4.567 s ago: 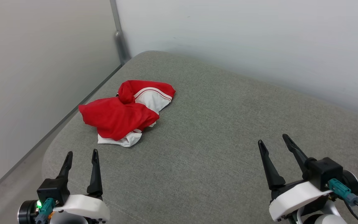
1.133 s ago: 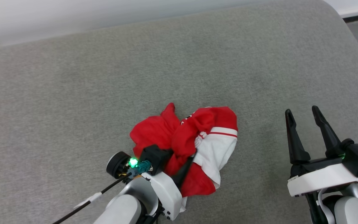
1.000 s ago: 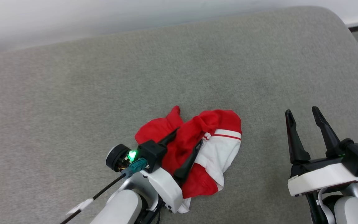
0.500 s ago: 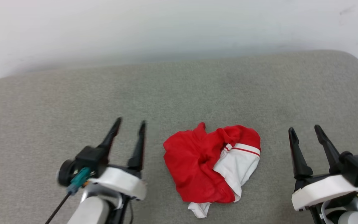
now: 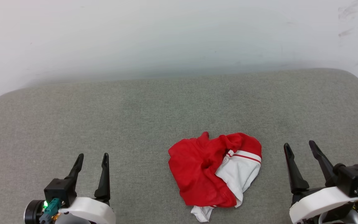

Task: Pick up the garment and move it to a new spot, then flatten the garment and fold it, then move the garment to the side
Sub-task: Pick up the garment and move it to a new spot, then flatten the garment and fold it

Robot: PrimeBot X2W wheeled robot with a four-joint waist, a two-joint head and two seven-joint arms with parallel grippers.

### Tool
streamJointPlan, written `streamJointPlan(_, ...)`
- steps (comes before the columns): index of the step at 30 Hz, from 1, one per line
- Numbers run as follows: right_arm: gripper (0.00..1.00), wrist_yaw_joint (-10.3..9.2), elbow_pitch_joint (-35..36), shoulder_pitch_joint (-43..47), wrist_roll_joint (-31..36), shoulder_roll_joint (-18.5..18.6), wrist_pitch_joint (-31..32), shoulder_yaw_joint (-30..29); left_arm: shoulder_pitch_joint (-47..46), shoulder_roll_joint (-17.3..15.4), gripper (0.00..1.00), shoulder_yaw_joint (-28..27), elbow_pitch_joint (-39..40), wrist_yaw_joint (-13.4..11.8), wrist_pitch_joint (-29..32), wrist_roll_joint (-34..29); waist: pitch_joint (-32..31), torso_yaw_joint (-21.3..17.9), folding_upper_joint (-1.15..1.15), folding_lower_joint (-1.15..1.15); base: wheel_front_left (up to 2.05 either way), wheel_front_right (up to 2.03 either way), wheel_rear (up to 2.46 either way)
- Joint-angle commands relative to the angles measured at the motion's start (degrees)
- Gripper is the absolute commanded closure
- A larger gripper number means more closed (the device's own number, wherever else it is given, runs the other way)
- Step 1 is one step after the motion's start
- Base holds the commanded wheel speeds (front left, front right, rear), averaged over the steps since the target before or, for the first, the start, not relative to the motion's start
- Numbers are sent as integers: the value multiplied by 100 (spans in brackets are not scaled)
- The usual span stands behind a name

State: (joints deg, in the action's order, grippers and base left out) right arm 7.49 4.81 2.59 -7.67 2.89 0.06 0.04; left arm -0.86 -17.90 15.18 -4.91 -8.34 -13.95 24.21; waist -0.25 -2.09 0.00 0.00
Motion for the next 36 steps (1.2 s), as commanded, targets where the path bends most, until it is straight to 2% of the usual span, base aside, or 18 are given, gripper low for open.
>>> streamJointPlan(1, 0, 0, 35, 49, -28, -2, 30, 17, 91, -27, 0, 9, 68, -52, 34, -8, -9, -6, 0, 0, 0, 0, 0)
streamJointPlan(6, 0, 0, 51, 38, -38, -2, 28, 47, 139, -32, 0, 32, 173, -109, 85, -19, -12, -13, 0, 0, 0, 0, 0)
streamJointPlan(14, 0, 0, 35, 34, -107, -2, -14, 22, -108, -95, 0, 163, 232, -4, 229, -45, 7, 39, 0, 0, 0, 0, 0)
streamJointPlan(23, 0, 0, 67, -83, -112, -2, -22, 6, -1049, -7, 0, 990, 454, 632, 1346, -109, 273, 108, 0, 0, 0, 0, 0)
streamJointPlan(30, 0, 0, 37, -225, -153, -2, -51, -2, -1688, 193, 0, 2099, 425, 1258, 2577, -251, 549, 2, 0, 0, 0, 0, 0)
streamJointPlan(36, 0, 0, 27, -368, -165, -2, -115, 36, -2029, 164, 0, 2856, 200, 1511, 3417, -163, 835, -112, 0, 0, 0, 0, 0)
